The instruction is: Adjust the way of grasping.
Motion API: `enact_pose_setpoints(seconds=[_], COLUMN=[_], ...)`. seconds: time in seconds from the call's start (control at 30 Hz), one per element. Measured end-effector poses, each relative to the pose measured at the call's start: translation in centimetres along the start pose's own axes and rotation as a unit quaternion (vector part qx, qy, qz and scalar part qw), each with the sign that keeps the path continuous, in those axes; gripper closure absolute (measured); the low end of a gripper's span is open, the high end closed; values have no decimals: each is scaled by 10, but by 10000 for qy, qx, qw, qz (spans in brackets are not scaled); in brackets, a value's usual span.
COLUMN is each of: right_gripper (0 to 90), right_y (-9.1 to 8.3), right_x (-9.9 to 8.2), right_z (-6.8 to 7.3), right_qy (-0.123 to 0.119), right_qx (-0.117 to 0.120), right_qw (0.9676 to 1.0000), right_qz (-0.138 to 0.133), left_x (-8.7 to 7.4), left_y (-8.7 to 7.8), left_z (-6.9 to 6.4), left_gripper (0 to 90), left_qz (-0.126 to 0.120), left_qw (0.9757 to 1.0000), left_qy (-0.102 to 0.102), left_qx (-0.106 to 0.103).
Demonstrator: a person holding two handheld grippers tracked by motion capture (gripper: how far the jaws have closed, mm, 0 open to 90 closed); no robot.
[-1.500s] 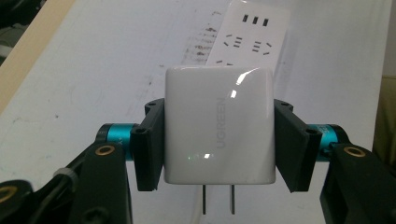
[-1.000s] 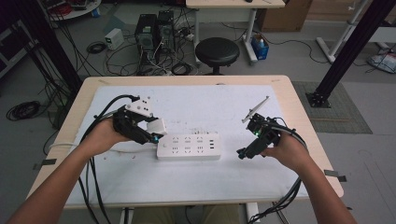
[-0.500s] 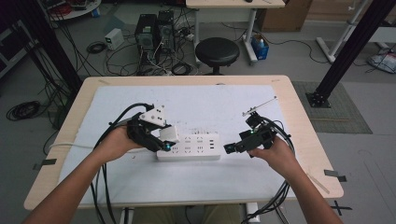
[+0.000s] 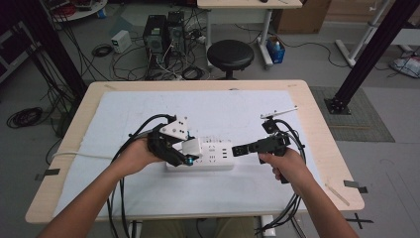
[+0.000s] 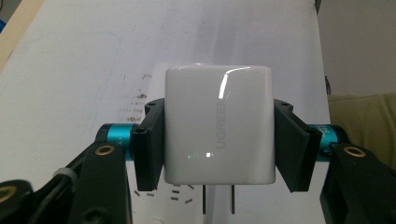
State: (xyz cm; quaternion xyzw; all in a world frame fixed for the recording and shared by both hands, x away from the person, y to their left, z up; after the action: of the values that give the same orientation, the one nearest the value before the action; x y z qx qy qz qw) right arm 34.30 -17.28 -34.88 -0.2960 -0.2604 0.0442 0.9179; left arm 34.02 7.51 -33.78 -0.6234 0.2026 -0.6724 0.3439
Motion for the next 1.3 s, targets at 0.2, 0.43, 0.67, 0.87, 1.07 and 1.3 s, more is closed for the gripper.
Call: enact_pose_setpoints(seconds=[0.2, 0.43, 0.67, 0.87, 1.07, 1.3], right_gripper=[40, 59, 143, 159, 275, 418], right_y=[11, 22, 34, 47, 55, 59], right_x=[3, 10, 15, 18, 20, 19], right_z=[5, 9, 13, 13, 11, 10], right_qy=[253, 562, 673, 770, 843, 1010], right_qx=[286, 536, 701, 719, 914, 1231], right_qw=[9993, 9970, 9952, 9940, 9920, 9871], right_qz=[12, 49, 128, 281, 221, 186], left_x=[8, 13, 19, 22, 22, 23], left_y=[7, 13, 20, 24, 24, 25], left_z=[-2, -5, -5, -7, -8, -9], left_gripper=[424, 424, 424, 424, 424, 424], left_qz=[-148, -179, -219, -241, -265, -248], left_qw=[9999, 9997, 9996, 9994, 9991, 9990], left_qy=[56, 110, 174, 238, 322, 385], left_qx=[-42, -77, -85, -82, -78, -21])
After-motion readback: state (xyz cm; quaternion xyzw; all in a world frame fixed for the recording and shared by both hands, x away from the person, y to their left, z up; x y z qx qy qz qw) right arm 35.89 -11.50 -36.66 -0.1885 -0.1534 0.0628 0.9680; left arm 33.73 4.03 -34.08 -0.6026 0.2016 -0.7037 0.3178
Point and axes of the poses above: each handheld gripper's, and its own axes: y roughly forward along the jaws, x roughly out of its top, z roughly to its left, the point moved 4 cm from there along y, roughly forward along the jaws, and after that the axes turned 1 degree about y, right-handed, at the moved point
